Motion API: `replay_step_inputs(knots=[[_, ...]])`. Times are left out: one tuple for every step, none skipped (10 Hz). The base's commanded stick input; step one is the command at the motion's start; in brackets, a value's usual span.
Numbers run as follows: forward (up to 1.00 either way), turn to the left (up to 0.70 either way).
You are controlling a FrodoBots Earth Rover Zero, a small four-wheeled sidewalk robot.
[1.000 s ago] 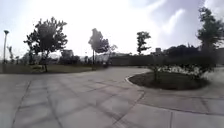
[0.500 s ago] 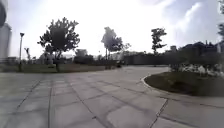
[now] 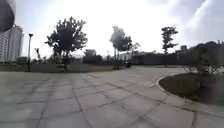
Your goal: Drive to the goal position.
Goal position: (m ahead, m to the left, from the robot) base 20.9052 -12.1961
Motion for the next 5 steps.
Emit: replay_step_inputs(knots=[[0.85, -0.21], [0.85, -0.33], [0.85, -0.34], [0.85, -0.34], [0.85, -0.29]])
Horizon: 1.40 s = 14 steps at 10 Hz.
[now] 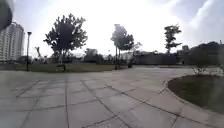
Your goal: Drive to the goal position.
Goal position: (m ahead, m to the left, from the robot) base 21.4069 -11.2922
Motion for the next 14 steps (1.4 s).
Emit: replay_step_inputs(knots=[[0.85, -0.29], [0.85, -0.34], [0.85, -0.34], [0.85, -0.34], [0.85, -0.34], [0.85, -0.34], [0.85, -0.33], [0.85, -0.27], [0.85, -0.13], [0.85, 0.00], [0.85, 0.00], [0.85, 0.00], [0.85, 0.00], [0.85, 0.00]])
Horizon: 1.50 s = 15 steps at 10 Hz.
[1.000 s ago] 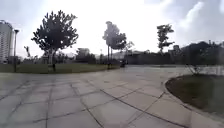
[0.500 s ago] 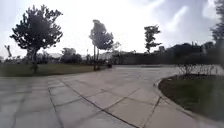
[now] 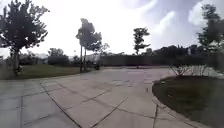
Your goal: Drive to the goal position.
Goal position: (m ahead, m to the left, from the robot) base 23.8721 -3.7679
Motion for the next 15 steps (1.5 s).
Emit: replay_step_inputs(knots=[[0.85, 0.00], [0.85, 0.00], [0.85, 0.00], [0.85, 0.00], [0.85, 0.00], [0.85, -0.02], [0.85, -0.14], [0.85, -0.31], [0.85, -0.34], [0.85, -0.31], [0.85, -0.12], [0.85, -0.01], [0.85, -0.14], [0.85, -0.26], [0.85, -0.34]])
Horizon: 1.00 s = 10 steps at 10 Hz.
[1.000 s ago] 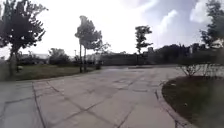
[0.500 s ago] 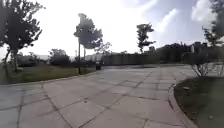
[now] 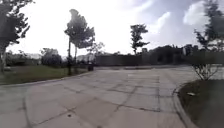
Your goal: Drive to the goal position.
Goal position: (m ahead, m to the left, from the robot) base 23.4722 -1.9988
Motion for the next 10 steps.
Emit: replay_step_inputs(knots=[[0.85, -0.23], [0.85, -0.06], [0.85, 0.00], [0.85, 0.00], [0.85, 0.00], [0.85, 0.00], [0.85, 0.00], [0.85, 0.00], [0.85, 0.00], [0.85, 0.00]])
